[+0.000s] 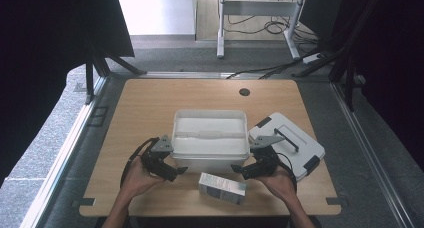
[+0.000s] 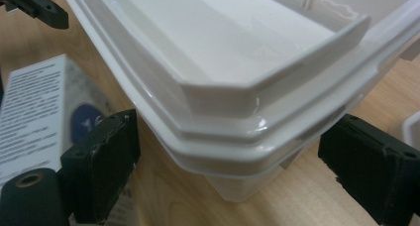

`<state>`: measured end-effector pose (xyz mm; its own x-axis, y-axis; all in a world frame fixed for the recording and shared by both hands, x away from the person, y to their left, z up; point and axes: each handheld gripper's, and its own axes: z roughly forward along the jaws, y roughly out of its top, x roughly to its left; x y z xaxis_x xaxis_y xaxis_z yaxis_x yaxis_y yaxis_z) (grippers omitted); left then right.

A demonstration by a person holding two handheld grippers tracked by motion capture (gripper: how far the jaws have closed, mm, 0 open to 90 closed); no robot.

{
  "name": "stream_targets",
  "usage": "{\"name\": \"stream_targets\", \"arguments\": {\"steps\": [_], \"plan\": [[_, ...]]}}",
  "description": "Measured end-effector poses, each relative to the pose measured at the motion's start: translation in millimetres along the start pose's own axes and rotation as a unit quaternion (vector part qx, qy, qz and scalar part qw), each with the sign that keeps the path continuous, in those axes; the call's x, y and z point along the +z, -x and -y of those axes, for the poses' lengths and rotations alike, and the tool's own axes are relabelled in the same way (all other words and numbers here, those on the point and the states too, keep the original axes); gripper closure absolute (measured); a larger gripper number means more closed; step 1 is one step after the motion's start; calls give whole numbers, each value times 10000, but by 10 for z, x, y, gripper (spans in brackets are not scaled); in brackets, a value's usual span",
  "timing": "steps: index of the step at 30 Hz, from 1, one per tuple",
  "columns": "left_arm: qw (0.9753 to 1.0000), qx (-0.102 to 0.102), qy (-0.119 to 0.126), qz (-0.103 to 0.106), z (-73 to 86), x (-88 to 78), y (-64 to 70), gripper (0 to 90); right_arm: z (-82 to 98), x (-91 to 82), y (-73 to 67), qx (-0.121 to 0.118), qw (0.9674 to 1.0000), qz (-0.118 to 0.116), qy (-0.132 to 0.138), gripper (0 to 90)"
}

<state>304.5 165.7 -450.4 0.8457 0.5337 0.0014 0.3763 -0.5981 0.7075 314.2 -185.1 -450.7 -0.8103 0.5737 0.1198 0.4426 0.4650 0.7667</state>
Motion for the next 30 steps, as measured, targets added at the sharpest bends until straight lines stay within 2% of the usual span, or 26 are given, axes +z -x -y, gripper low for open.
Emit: {"name": "stream_targets", "arguments": {"steps": [4, 8, 11, 13, 14, 17, 20, 24, 30], "plan": [[10000, -57, 8, 20, 14, -7, 58, 25, 4, -17, -39, -30, 10000, 19, -70, 83], [9999, 51, -154, -20, -6, -6, 71, 18, -1, -29, -27, -57, 9999, 27, -115, 110], [9997, 111, -213, -16, 11, -23, 32, 12, 37, -38, 16, -103, 9998, 6, -178, 105], [9996, 113, -256, -5, 46, -36, -11, 12, 93, -31, 53, -140, 9993, 193, -279, 45], [9996, 115, -274, 10, 68, -43, -32, 11, 166, -18, 101, -85, 9984, 419, -366, 6], [9993, 129, -336, 67, 133, -76, -83, 11, 256, -9, 155, -24, 9975, 539, -446, 0], [9992, 119, -367, 131, 206, -153, -152, 11, 395, -3, 212, 82, 9968, 601, -518, 0], [9990, 128, -391, 145, 240, -214, -211, 11, 496, 9, 235, 184, 9964, 632, -533, 0], [9986, 209, -474, 109, 224, -347, -350, 21, 665, 56, 236, 154, 9949, 701, -715, 0]]}}
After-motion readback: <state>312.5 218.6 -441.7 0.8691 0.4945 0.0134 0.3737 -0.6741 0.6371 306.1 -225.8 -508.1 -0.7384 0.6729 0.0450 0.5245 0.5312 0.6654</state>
